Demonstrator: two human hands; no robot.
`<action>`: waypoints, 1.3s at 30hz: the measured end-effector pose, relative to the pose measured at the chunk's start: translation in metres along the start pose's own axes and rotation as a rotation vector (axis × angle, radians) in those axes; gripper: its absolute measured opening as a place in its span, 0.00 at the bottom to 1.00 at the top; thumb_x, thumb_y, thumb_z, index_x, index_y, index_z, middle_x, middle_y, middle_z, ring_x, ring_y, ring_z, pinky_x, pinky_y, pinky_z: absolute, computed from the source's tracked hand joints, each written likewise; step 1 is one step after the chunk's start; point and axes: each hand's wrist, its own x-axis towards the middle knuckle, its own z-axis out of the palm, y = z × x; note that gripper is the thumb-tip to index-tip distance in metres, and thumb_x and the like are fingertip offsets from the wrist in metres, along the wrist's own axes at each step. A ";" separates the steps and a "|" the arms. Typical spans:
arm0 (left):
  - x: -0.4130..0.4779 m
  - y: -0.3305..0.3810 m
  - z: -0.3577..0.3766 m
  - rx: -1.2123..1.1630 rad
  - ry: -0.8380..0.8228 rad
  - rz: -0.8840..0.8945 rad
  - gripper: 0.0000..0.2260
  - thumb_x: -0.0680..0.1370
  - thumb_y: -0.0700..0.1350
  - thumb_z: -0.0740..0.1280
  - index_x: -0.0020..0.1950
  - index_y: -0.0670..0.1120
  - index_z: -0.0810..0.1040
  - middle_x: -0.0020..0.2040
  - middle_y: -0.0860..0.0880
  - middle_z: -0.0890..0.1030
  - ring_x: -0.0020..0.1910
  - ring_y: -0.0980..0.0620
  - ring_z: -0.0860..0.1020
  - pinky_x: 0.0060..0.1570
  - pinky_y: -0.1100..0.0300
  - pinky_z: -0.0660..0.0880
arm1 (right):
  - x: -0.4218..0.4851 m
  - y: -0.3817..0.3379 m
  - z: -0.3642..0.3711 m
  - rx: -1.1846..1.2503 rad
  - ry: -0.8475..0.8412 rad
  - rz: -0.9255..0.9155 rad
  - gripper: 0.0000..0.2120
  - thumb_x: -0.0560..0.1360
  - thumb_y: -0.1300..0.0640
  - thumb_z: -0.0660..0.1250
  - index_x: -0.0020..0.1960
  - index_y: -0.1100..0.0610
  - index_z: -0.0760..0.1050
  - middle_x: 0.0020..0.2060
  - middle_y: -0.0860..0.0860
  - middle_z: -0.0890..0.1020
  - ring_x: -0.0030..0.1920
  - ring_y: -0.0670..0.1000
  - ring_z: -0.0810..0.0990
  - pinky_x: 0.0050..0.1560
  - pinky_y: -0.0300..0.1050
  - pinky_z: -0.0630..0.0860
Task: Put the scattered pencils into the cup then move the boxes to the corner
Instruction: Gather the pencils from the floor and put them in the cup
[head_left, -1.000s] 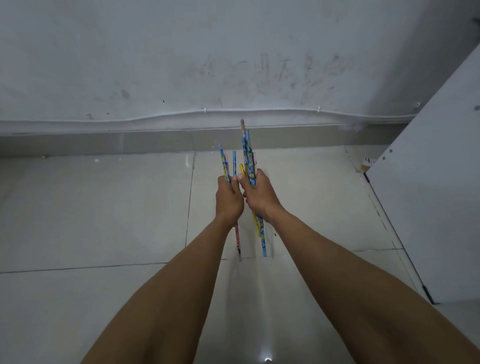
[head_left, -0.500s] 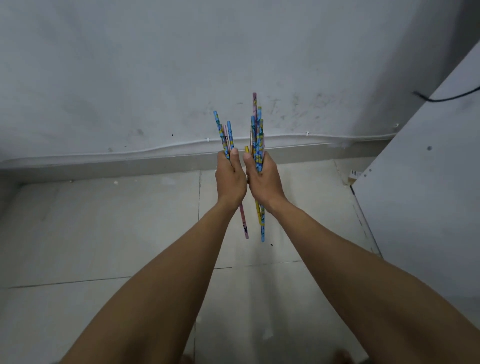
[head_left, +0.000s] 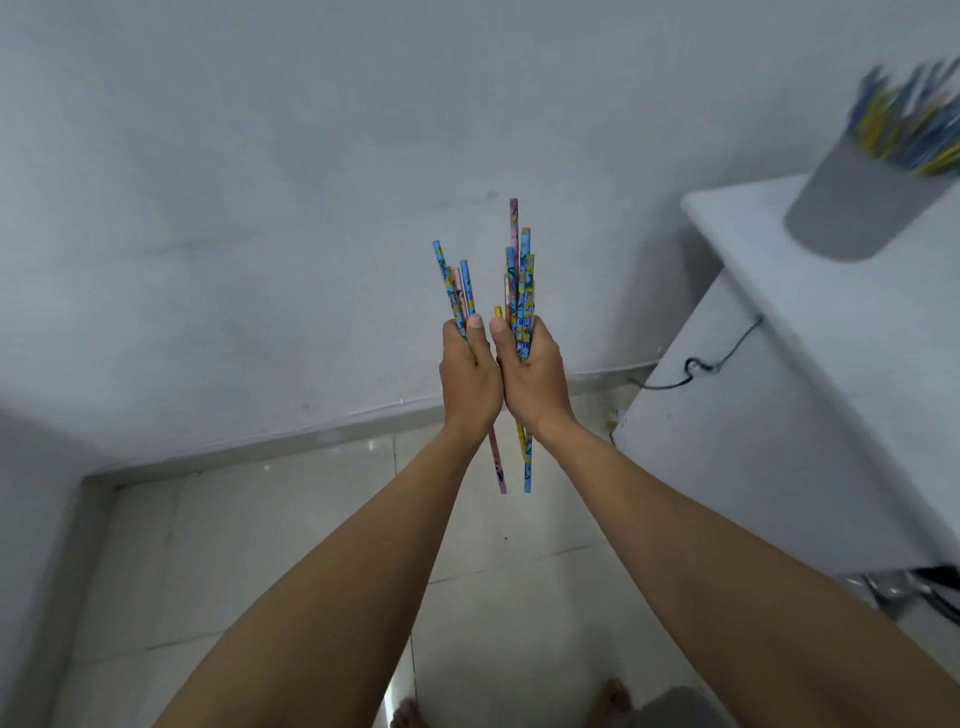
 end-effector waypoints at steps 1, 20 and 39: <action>0.003 0.028 0.005 -0.002 -0.019 0.008 0.14 0.83 0.54 0.52 0.53 0.46 0.70 0.40 0.57 0.78 0.36 0.65 0.78 0.38 0.65 0.77 | 0.005 -0.025 -0.014 -0.010 0.001 0.000 0.19 0.78 0.39 0.59 0.56 0.53 0.74 0.44 0.43 0.80 0.44 0.42 0.81 0.41 0.34 0.78; 0.015 0.300 0.162 -0.140 -0.073 0.171 0.15 0.83 0.55 0.51 0.47 0.46 0.69 0.33 0.55 0.73 0.28 0.64 0.72 0.29 0.71 0.69 | 0.088 -0.228 -0.228 -0.003 0.211 -0.156 0.16 0.78 0.41 0.61 0.54 0.54 0.73 0.40 0.44 0.80 0.42 0.42 0.80 0.42 0.34 0.76; 0.091 0.341 0.348 -0.263 -0.349 0.224 0.15 0.82 0.58 0.50 0.47 0.49 0.66 0.31 0.54 0.69 0.26 0.61 0.67 0.27 0.69 0.67 | 0.209 -0.220 -0.351 -0.113 0.794 -0.091 0.16 0.78 0.39 0.58 0.56 0.50 0.70 0.39 0.44 0.77 0.37 0.39 0.77 0.37 0.32 0.75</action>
